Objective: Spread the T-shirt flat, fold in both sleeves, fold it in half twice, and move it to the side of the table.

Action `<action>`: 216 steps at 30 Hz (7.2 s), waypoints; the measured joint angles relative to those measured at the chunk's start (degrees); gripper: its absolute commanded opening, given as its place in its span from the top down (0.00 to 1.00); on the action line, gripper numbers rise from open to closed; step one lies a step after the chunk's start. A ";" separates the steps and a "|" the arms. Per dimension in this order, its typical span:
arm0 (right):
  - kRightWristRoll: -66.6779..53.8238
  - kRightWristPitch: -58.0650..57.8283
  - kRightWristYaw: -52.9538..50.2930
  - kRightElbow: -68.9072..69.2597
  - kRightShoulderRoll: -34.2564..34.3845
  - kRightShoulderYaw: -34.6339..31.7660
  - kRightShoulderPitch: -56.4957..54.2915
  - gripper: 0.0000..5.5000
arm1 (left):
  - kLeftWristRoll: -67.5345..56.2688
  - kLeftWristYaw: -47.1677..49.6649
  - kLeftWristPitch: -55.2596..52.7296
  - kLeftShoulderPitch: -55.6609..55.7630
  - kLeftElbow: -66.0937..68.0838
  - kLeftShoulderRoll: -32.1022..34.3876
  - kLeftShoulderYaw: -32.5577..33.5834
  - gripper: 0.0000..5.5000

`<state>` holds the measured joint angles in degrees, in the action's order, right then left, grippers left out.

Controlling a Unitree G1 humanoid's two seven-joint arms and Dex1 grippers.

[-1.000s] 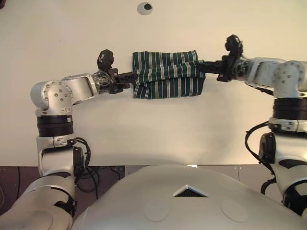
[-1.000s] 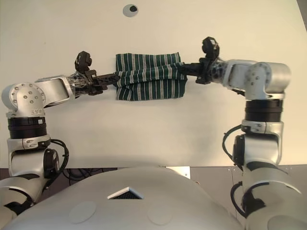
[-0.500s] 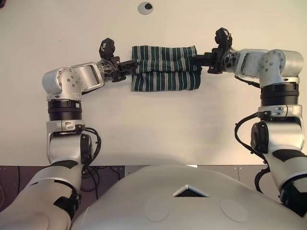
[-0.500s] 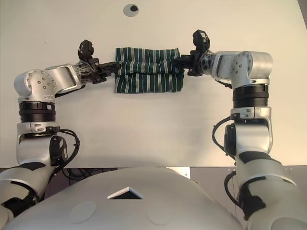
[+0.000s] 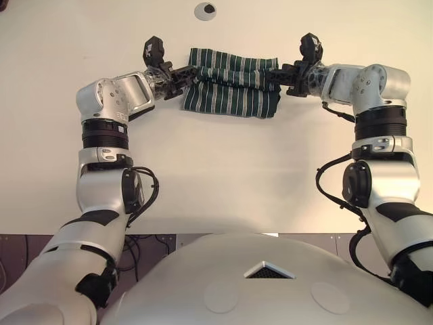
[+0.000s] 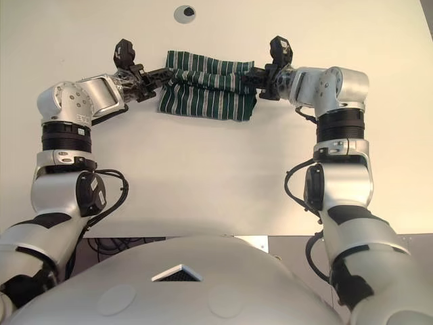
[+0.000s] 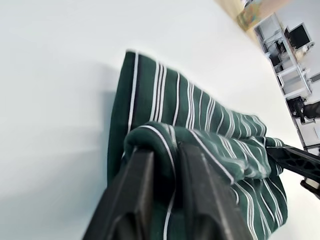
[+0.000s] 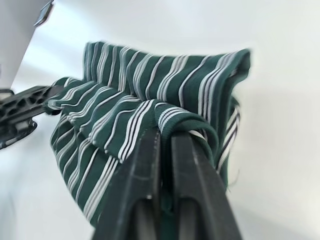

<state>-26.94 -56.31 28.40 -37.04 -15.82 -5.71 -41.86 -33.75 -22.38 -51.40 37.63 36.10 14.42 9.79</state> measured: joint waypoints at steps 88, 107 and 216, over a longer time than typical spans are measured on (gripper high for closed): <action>26.56 59.87 18.33 -20.75 5.84 8.07 -6.69 0.80 | 28.08 -9.62 26.55 -19.52 -22.06 0.40 -24.65 0.75; 22.18 43.03 45.95 9.47 -4.51 14.78 5.96 0.80 | 15.51 -29.50 19.62 -49.41 -61.80 32.45 -25.57 0.75; 0.93 -11.17 -3.52 44.67 -13.69 7.56 24.54 0.85 | 5.73 -12.43 6.05 -48.64 -65.21 21.99 -8.87 0.74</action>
<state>-26.02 -67.48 24.89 7.63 -29.51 1.85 -17.33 -28.02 -34.81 -45.35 -11.00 -29.12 36.40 0.92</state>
